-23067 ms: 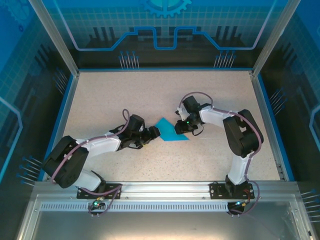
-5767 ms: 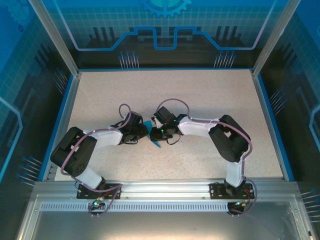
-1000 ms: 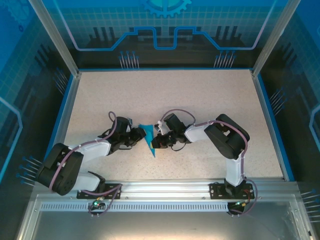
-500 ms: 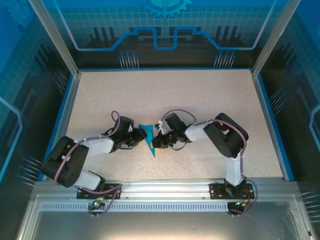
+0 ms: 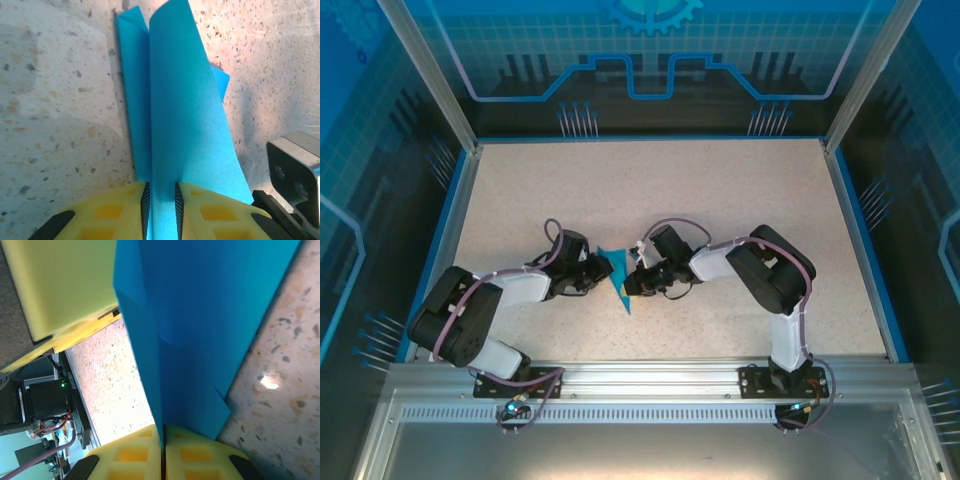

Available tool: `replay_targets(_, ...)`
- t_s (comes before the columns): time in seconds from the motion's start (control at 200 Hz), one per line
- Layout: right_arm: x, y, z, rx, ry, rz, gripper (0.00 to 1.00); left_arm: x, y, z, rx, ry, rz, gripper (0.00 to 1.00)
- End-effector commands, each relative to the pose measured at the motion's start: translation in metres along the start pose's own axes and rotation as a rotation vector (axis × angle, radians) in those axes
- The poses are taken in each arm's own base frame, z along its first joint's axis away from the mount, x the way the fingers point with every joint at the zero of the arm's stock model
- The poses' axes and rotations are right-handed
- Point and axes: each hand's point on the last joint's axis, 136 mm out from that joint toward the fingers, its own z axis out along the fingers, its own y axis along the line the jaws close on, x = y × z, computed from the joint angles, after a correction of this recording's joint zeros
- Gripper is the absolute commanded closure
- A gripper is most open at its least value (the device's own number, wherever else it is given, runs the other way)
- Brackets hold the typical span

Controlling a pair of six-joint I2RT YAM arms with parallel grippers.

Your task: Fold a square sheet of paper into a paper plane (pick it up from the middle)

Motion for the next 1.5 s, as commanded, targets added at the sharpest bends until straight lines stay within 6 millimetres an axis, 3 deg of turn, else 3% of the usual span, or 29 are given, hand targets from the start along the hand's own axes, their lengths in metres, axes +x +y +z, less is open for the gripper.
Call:
replay_targets(0.0, 0.019, -0.039, 0.005, 0.097, 0.062, 0.096, 0.92, -0.003, 0.005, 0.002, -0.054, -0.010, 0.020, 0.75)
replay_targets(1.025, 0.012, -0.032, 0.003, 0.096, 0.055, 0.079, 0.89, 0.000, 0.023, 0.009, -0.187, 0.045, -0.004, 0.82)
replay_targets(1.3, 0.002, -0.017, -0.001, 0.078, 0.034, 0.059, 0.87, 0.009, 0.043, 0.010, -0.357, 0.105, 0.010, 0.81)
replay_targets(1.495, 0.002, -0.017, -0.002, 0.078, 0.033, 0.064, 0.87, 0.012, 0.045, 0.014, -0.444, 0.127, 0.050, 0.80)
